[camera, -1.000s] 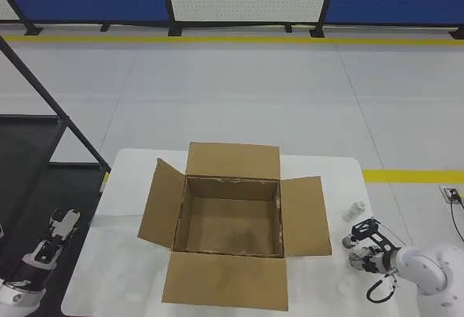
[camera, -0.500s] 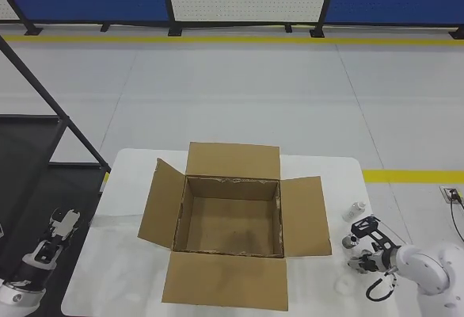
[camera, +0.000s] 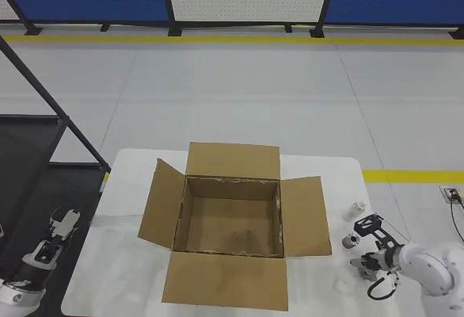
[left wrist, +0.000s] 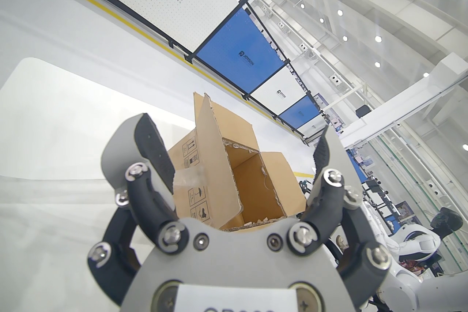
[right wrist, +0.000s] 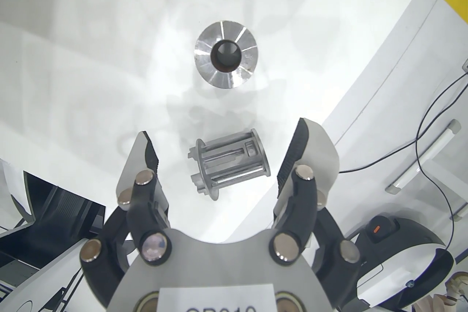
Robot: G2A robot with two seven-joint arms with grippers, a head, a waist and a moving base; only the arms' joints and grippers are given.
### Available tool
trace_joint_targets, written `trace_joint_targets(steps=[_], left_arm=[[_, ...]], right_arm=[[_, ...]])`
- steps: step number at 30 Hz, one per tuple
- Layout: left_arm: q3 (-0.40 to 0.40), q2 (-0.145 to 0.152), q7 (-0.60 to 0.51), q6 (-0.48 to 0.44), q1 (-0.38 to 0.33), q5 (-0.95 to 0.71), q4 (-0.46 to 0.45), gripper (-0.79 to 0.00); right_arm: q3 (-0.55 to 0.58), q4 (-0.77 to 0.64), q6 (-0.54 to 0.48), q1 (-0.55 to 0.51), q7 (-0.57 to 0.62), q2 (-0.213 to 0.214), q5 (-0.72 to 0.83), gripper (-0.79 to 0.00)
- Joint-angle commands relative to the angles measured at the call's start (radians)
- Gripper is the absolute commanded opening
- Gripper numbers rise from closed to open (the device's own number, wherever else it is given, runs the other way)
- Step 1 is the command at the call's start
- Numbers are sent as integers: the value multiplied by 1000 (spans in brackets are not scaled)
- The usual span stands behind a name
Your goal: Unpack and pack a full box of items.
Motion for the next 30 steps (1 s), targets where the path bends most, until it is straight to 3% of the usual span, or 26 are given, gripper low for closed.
trace_joint_targets(steps=[1, 8, 18, 30], left_arm=[[0, 0, 0, 0, 0, 0, 0, 0], [0, 0, 0, 0, 0, 0, 0, 0], [0, 0, 0, 0, 0, 0, 0, 0], [1, 0, 17, 5, 13, 8, -2, 0]], right_arm=[[35, -13, -3, -14, 9, 8, 11, -65], [138, -85, -21, -89, 46, 31, 74, -9], [163, -137, -13, -137, 4, 45, 196, -18], [95, -174, -50, -70, 29, 59, 623, 0]])
